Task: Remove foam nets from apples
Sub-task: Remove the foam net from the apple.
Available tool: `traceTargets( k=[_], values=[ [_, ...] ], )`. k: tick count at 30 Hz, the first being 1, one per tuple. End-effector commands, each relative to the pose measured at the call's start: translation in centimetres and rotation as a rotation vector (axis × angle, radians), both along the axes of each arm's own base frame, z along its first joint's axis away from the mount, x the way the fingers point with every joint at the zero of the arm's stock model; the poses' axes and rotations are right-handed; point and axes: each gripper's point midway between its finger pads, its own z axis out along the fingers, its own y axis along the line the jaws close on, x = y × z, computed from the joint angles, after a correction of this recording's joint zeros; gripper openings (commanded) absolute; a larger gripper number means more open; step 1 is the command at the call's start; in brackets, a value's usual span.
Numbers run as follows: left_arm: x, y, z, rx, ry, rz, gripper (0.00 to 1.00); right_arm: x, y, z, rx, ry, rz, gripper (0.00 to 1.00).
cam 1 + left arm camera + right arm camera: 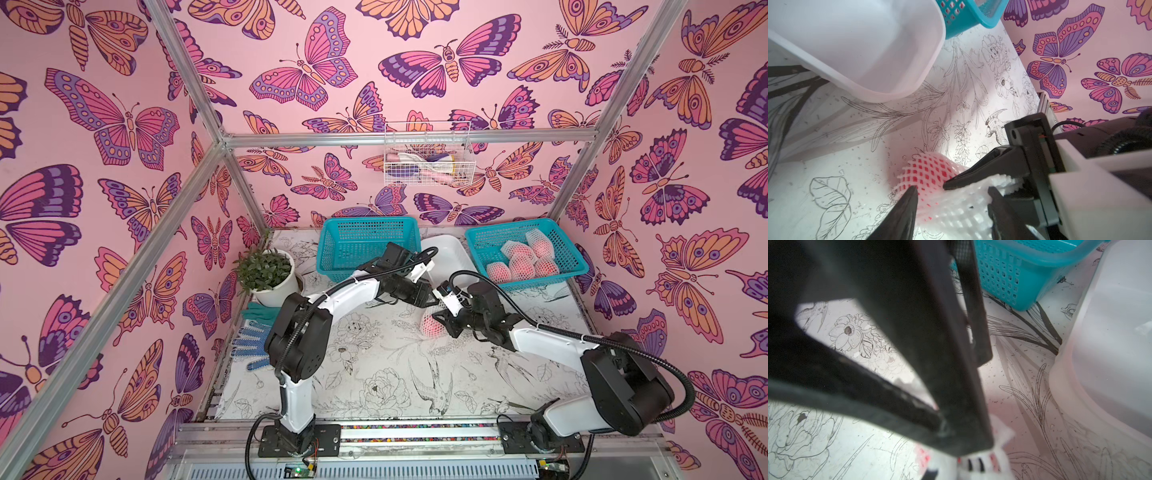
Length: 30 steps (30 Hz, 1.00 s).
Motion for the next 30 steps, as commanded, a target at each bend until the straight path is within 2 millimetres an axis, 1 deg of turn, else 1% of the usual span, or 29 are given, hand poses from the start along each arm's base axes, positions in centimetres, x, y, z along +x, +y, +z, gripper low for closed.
traceTargets(
  k=[1, 4, 7, 11, 15, 18, 20, 22, 27, 30],
  values=[
    [0.3, 0.7, 1.7, -0.013, -0.061, 0.026, 0.63, 0.2, 0.0, 1.2, 0.03, -0.018, -0.015, 0.11],
    [0.6, 1.8, 2.4, -0.01, -0.083, 0.054, 0.67, 0.5, -0.1, 1.7, 0.032, -0.023, -0.028, 0.08],
    [0.9, 3.5, 2.8, 0.002, -0.108, 0.09, 0.71, 0.7, -0.1, 2.2, 0.032, -0.026, -0.039, 0.05],
    [0.9, 5.8, 2.5, 0.025, -0.119, 0.132, 0.72, 0.8, -0.2, 2.7, 0.039, -0.032, -0.051, 0.01],
    [0.6, 7.5, 1.8, 0.052, -0.117, 0.153, 0.72, 0.9, -0.1, 3.2, 0.044, -0.03, -0.053, 0.0],
    [0.3, 8.2, 1.5, 0.059, -0.115, 0.161, 0.72, 1.1, -0.2, 4.0, 0.048, -0.045, -0.066, 0.0],
    [0.1, 8.2, 1.4, 0.053, -0.109, 0.152, 0.65, 1.2, -0.4, 4.4, 0.049, -0.054, -0.077, 0.0],
    [-0.1, 8.2, 1.3, 0.053, -0.103, 0.144, 0.63, 1.3, -0.6, 4.8, 0.047, -0.056, -0.089, 0.0],
    [-0.3, 8.3, 0.7, 0.06, -0.089, 0.138, 0.64, 1.4, -0.9, 5.6, 0.044, -0.061, -0.113, 0.0],
    [-0.5, 8.5, 0.5, 0.071, -0.092, 0.141, 0.65, 2.1, -1.7, 6.9, 0.052, -0.078, -0.181, 0.0]
  ],
)
